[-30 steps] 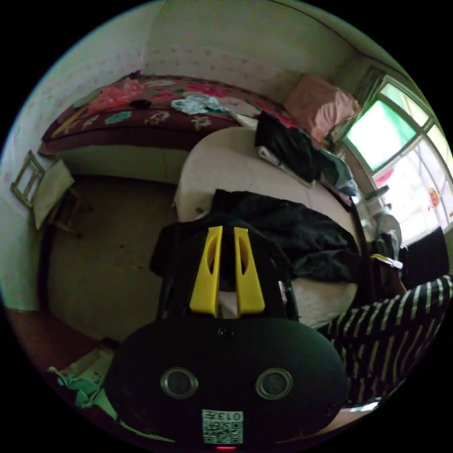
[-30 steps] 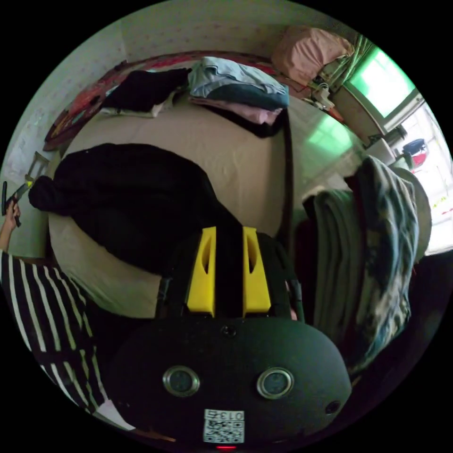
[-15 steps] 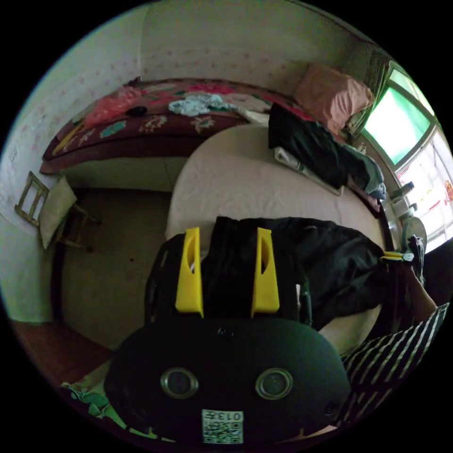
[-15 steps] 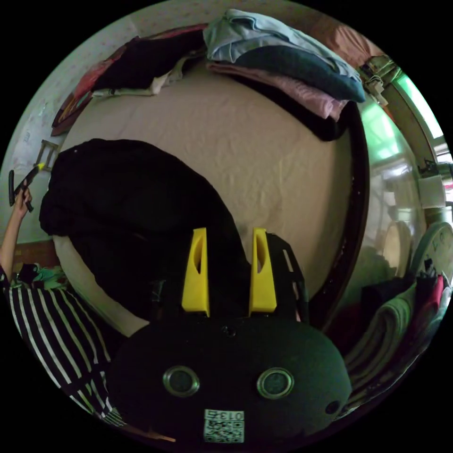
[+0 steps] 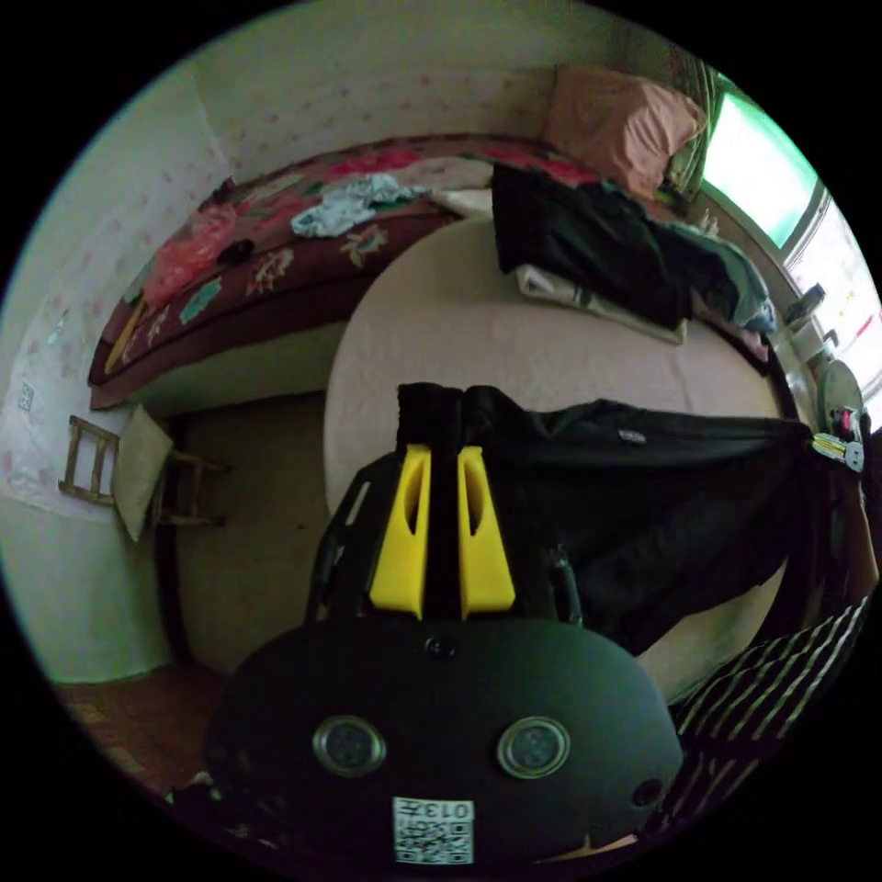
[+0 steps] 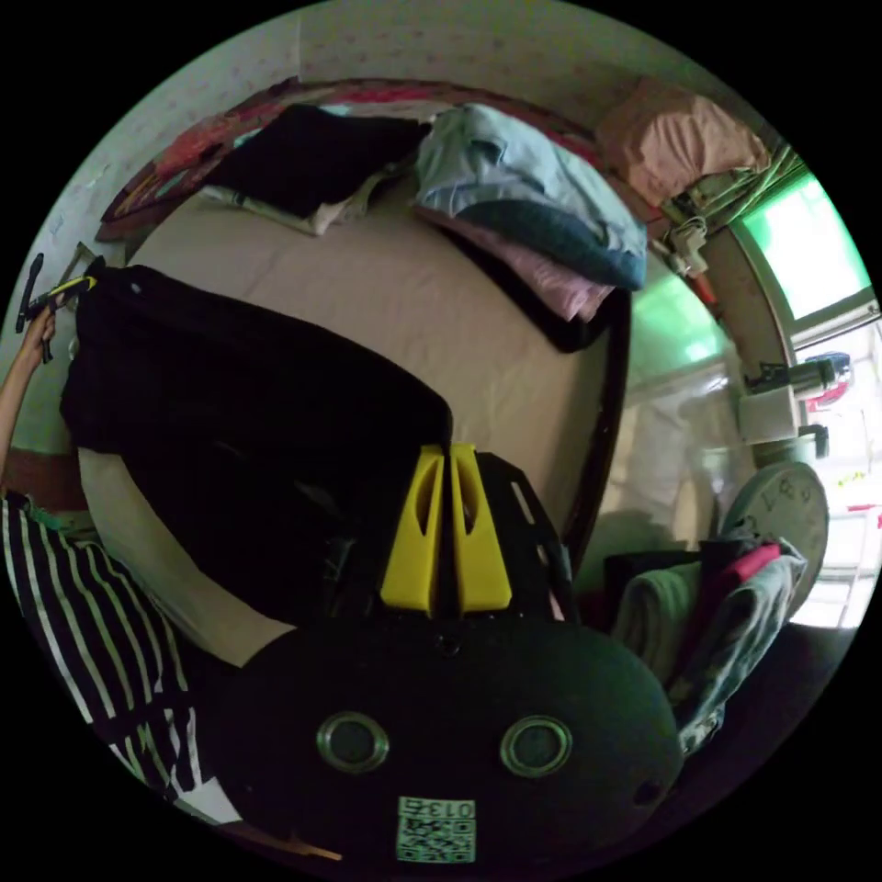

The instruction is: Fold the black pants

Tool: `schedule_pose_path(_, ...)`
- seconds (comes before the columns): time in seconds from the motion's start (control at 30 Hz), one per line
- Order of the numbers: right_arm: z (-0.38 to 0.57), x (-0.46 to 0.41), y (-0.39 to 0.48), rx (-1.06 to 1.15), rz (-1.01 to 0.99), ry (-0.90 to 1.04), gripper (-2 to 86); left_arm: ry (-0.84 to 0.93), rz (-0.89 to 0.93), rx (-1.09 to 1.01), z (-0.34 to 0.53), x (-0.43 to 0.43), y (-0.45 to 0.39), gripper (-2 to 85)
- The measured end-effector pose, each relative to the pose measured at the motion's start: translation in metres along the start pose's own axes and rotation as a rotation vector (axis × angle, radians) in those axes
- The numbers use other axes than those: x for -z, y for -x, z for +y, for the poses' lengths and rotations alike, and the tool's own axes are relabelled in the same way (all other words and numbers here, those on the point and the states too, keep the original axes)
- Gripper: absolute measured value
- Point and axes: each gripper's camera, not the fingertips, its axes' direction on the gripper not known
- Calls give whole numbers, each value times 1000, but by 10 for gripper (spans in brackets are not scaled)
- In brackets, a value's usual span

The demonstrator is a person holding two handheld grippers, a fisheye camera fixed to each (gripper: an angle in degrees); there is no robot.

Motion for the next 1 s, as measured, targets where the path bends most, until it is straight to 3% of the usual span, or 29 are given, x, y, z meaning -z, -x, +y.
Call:
schedule_pose_path(0.23, -51, 19, -7, 18, 100, -202, 24, -142, 64, 108, -73, 12, 17, 62)
schedule_pose_path(0.4, -91, -16, -11, -70, 88, -38, 72, 16, 101, 147, -109, -31, 10, 83)
schedule_pose_path(0.47, -79, -12, -6, -84, 68, -59, 78, -31, 109, 138, -101, -24, 4, 86)
schedule_pose_path(0.53, -59, -8, 4, -58, 76, -84, 81, -45, 117, 87, -88, -17, -6, 93)
schedule_pose_path(0.63, -16, -10, 29, 46, -83, -77, 86, -37, 209, -49, -60, -10, -37, 101)
schedule_pose_path(0.73, 26, -17, 54, 87, -164, -33, 90, 59, 242, -242, -28, -11, -87, 108)
schedule_pose_path(0.87, 66, -24, 73, 64, -150, -7, 94, 189, 180, -532, 9, -20, -161, 120)
schedule_pose_path(1.0, 73, -29, 75, 54, -99, 35, 98, 230, 98, -659, 17, -38, -197, 131)
